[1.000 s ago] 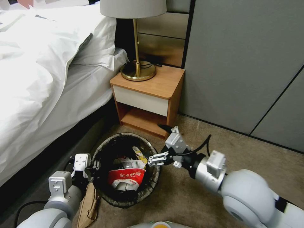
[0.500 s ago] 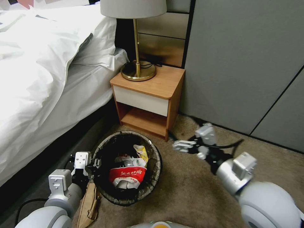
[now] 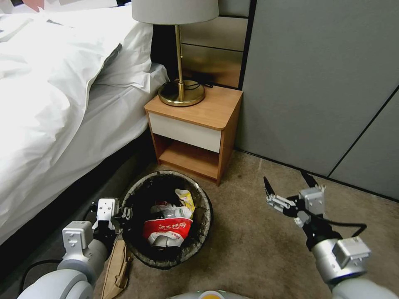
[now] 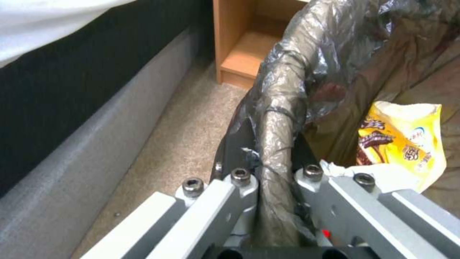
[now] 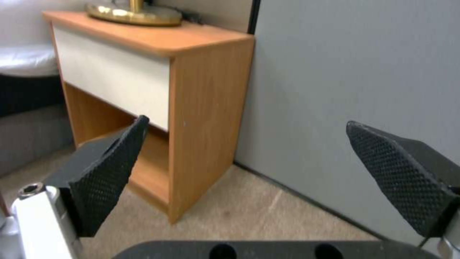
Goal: Pick up the trash bin, then pick up the garbage from the floor and place it into the trash bin.
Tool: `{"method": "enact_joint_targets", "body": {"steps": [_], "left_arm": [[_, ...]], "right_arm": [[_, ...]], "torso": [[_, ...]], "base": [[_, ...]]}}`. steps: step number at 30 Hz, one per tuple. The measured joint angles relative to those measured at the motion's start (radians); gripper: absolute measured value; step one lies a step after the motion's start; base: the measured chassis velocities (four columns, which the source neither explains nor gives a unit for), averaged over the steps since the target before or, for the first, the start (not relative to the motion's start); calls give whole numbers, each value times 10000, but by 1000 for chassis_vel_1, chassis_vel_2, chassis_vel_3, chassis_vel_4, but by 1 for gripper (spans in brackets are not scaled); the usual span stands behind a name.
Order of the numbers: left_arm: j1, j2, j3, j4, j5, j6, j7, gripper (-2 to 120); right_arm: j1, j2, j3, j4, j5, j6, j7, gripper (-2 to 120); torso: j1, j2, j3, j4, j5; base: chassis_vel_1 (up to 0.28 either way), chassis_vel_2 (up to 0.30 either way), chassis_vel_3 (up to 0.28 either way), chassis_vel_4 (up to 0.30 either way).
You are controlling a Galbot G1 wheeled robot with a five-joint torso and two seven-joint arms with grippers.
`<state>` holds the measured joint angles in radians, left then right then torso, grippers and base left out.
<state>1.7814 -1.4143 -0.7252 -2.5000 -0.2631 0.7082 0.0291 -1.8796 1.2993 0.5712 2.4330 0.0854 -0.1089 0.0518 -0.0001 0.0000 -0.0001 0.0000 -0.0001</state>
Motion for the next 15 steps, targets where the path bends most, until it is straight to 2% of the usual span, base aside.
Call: {"method": "enact_joint_targets", "body": {"steps": [8,15], "left_arm": [[11,-77,3,0,-81,4,4,1],[-3,-33,0,0,-219,-1,5,1]], "right_arm": [[-262,25,-108,-21,-99,299,313,100],[-323,107,-142,81,-209,306,415,100]], "torso": [[0,0,0,0,1],[0,0,1,-1,1]], "base": [[0,0,0,0],[37,53,53,44]]}}
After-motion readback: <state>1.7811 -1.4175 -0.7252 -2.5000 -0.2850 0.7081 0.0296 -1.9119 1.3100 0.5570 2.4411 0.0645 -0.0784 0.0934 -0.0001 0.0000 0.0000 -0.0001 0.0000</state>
